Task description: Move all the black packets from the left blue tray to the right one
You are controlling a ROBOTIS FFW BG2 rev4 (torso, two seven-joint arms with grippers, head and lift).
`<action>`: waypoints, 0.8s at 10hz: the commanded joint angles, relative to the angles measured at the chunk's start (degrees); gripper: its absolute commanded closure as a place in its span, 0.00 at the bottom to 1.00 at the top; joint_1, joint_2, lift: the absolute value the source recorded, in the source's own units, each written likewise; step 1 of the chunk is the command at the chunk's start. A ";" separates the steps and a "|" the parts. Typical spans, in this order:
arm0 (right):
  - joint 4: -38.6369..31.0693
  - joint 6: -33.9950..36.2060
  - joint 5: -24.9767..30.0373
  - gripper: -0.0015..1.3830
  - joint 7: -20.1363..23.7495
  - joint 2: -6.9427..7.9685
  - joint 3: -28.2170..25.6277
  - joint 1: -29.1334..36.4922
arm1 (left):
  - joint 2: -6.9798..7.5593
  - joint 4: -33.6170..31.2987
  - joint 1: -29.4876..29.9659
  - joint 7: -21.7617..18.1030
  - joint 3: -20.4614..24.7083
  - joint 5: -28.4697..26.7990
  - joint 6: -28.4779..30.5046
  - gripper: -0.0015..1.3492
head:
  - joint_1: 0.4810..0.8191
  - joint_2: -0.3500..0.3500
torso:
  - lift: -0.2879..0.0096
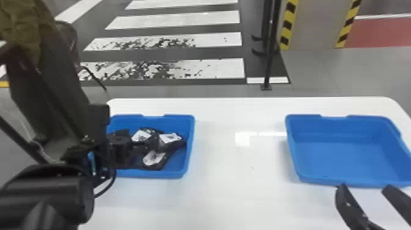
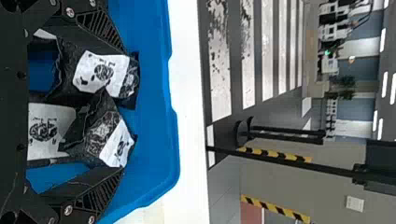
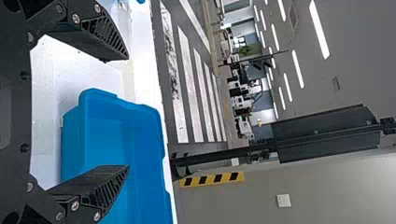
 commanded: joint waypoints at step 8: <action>1.20 -0.03 -1.12 0.14 0.08 0.00 0.55 -0.71 | 3.76 19.34 -12.69 -7.21 -8.51 -2.22 3.77 0.10 | 0.63 0.60 | 0.50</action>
